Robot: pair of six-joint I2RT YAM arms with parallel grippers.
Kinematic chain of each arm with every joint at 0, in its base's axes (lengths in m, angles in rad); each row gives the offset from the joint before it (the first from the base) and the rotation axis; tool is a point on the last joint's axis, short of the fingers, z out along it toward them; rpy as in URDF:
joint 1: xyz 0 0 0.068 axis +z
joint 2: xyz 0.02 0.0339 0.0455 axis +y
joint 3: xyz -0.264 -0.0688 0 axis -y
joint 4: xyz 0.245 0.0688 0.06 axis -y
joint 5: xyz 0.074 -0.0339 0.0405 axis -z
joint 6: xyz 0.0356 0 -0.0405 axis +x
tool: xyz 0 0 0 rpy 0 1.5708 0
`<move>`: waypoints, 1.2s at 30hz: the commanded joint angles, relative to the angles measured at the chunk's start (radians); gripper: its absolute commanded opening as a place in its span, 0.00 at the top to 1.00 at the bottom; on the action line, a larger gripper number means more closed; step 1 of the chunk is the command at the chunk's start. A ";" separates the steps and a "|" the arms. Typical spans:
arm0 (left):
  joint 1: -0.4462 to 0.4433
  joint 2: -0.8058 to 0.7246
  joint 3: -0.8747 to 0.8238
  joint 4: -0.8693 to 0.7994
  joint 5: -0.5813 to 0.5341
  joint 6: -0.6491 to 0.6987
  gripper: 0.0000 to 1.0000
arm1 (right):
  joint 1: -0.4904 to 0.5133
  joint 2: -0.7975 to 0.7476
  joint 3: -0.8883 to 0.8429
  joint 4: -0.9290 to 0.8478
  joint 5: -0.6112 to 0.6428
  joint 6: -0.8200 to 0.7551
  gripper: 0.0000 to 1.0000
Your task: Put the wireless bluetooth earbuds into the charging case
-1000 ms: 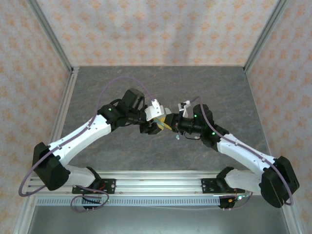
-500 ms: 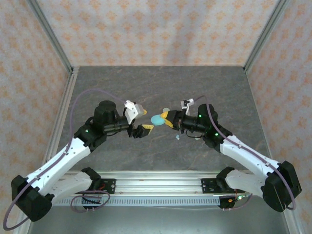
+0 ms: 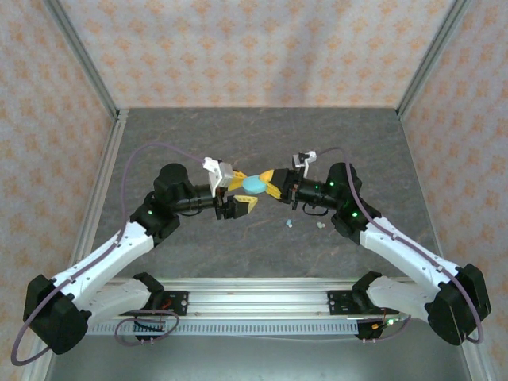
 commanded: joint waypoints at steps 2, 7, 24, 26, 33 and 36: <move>0.002 0.022 0.037 0.063 0.063 -0.029 0.43 | -0.003 -0.011 0.023 0.074 -0.015 0.037 1.00; 0.002 0.039 0.069 0.058 0.085 -0.033 0.54 | -0.004 -0.005 0.012 0.101 -0.015 0.052 1.00; -0.005 0.042 0.080 0.134 0.091 -0.111 0.50 | -0.004 0.025 -0.029 0.215 -0.021 0.106 1.00; -0.005 0.042 0.082 0.143 0.092 -0.117 0.51 | -0.004 0.025 -0.032 0.218 -0.021 0.110 1.00; -0.005 0.041 0.085 0.158 0.092 -0.131 0.56 | -0.004 0.022 -0.047 0.227 -0.021 0.117 1.00; -0.005 0.039 0.088 0.156 0.094 -0.132 0.61 | -0.004 0.022 -0.055 0.230 -0.019 0.118 1.00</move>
